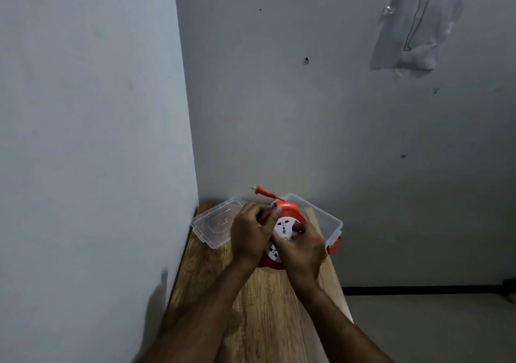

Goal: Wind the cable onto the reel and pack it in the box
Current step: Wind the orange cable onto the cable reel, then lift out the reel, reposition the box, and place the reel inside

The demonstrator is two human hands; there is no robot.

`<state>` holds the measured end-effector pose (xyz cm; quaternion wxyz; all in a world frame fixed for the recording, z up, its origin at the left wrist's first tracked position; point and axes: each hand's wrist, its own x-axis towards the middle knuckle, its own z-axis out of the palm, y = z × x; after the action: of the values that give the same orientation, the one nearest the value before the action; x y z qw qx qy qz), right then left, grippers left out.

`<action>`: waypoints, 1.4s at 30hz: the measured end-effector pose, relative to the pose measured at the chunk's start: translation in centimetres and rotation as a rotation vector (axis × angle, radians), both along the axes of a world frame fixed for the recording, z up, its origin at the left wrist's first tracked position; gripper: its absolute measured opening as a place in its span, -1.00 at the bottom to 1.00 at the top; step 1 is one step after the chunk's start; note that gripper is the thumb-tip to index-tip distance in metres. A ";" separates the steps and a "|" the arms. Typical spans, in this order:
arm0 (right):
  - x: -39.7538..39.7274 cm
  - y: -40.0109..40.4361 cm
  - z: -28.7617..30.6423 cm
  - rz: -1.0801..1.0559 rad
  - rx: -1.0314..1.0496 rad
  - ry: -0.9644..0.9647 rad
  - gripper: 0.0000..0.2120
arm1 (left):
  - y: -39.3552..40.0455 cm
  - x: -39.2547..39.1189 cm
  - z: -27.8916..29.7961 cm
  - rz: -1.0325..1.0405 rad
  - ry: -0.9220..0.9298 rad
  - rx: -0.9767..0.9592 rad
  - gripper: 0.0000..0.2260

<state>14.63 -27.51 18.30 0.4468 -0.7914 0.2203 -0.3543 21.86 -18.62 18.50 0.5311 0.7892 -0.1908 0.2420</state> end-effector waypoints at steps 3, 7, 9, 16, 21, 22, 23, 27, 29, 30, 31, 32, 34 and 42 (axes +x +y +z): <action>0.8 0.2 -0.4 -0.099 0.349 0.094 -0.47 | -0.4 -0.3 -0.2 0.035 0.000 0.010 -0.69; 1.4 0.1 -1.4 -0.101 0.492 0.102 -0.49 | -0.4 -0.4 -0.1 0.024 -0.025 0.025 -0.61; 1.4 0.1 -1.4 -0.124 0.543 0.113 -0.51 | -0.4 -0.4 0.0 0.025 -0.031 0.044 -0.61; 1.6 0.0 -1.8 -0.103 0.687 0.117 -0.45 | -0.6 -0.1 -0.4 0.023 -0.034 0.085 -0.66; 1.3 -0.5 -1.7 -0.006 0.478 0.126 -0.50 | -0.3 0.0 -1.0 0.033 -0.013 -0.005 -0.69; 1.0 -0.5 -1.4 0.008 0.403 0.093 -0.52 | -0.3 0.1 -1.0 0.042 -0.002 -0.028 -0.71; 0.6 -0.7 -1.1 0.006 0.319 0.048 -0.56 | -0.3 0.2 -0.9 0.049 0.005 -0.047 -0.74; -0.5 -2.2 -0.3 -0.181 0.115 -0.184 -0.88 | -0.2 0.7 -0.6 0.053 0.025 -0.098 -0.73; -0.4 -3.5 -0.6 -0.220 0.231 -0.234 -0.87 | -0.1 1.0 -0.8 0.052 0.051 -0.130 -0.73; -0.3 -3.9 -0.8 -0.185 0.302 -0.234 -0.86 | -0.1 1.0 -0.9 0.049 0.070 -0.155 -0.73; -0.3 -4.2 -1.2 -0.126 0.363 -0.223 -0.84 | -0.2 1.0 -1.0 0.049 0.095 -0.184 -0.74; -0.3 -4.3 -1.5 -0.060 0.410 -0.211 -0.82 | -0.2 0.8 -1.0 0.049 0.120 -0.213 -0.74; -0.2 -4.1 -1.9 0.052 0.454 -0.196 -0.78 | -0.5 0.3 -1.0 0.052 0.171 -0.261 -0.72; 0.2 -3.3 -3.5 0.147 0.461 -0.156 -0.67 | -0.3 -0.1 -2.1 0.055 0.321 -0.319 -0.73</action>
<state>14.81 -30.83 14.79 0.6558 -0.6526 0.2018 -0.3214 21.76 -18.96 16.41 0.6658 0.7287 -0.0414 0.1548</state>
